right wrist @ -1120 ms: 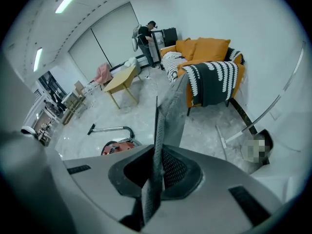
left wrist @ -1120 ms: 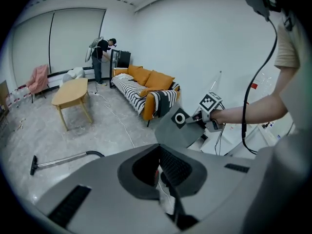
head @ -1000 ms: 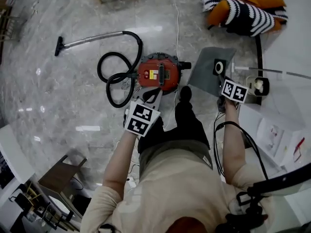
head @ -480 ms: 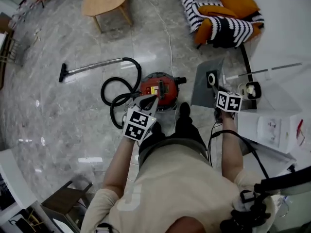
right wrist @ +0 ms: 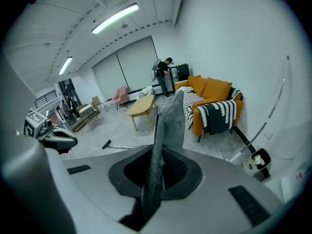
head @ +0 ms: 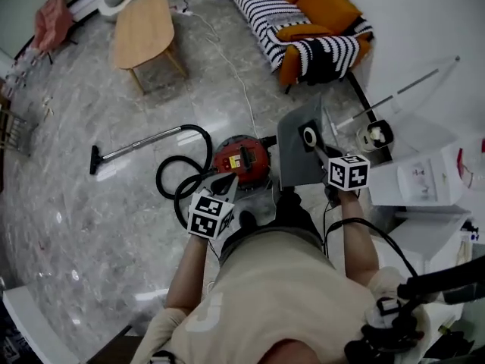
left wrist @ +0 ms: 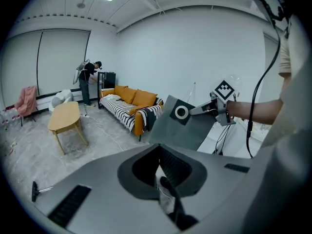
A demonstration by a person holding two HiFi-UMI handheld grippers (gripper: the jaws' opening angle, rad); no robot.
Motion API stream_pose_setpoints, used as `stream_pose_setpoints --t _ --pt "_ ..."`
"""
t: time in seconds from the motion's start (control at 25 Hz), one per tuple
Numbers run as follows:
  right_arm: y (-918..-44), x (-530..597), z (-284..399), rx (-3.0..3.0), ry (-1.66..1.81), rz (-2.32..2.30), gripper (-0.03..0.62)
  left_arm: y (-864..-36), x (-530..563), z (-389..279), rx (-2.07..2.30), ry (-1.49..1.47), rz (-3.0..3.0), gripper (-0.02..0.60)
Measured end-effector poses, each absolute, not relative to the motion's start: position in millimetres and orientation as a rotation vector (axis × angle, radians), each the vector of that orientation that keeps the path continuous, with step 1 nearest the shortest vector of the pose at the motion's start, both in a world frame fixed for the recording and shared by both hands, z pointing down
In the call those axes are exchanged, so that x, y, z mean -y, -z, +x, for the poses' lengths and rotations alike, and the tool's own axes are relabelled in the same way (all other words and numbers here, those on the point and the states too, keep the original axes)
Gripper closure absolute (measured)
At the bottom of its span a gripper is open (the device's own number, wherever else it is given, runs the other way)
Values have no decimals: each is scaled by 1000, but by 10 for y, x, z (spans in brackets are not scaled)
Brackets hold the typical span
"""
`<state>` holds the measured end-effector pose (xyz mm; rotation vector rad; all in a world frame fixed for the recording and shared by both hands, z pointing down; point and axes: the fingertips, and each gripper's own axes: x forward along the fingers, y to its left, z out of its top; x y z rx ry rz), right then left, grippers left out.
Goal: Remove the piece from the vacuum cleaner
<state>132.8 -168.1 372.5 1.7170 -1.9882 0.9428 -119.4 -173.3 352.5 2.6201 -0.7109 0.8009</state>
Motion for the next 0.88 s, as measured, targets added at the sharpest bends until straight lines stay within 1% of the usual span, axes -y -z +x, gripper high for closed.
stream_pose_setpoints --t 0.2,0.36,0.56,0.88 --pt "-3653 1510 1178 2019 -919 1680 569 -3478 1560 -1082 670 -788 2650 578" --pt "-3603 1397 1186 2025 -907 1701 569 -3386 1496 -1010 648 -792 2677 578" --pt "-3488 1217 1340 2065 -899 1743 569 -3343 1338 -821 635 -815 2694 578" --pt "-3484 624 1743 2091 -932 1762 569 -3236 828 -286 636 -786 2725 578"
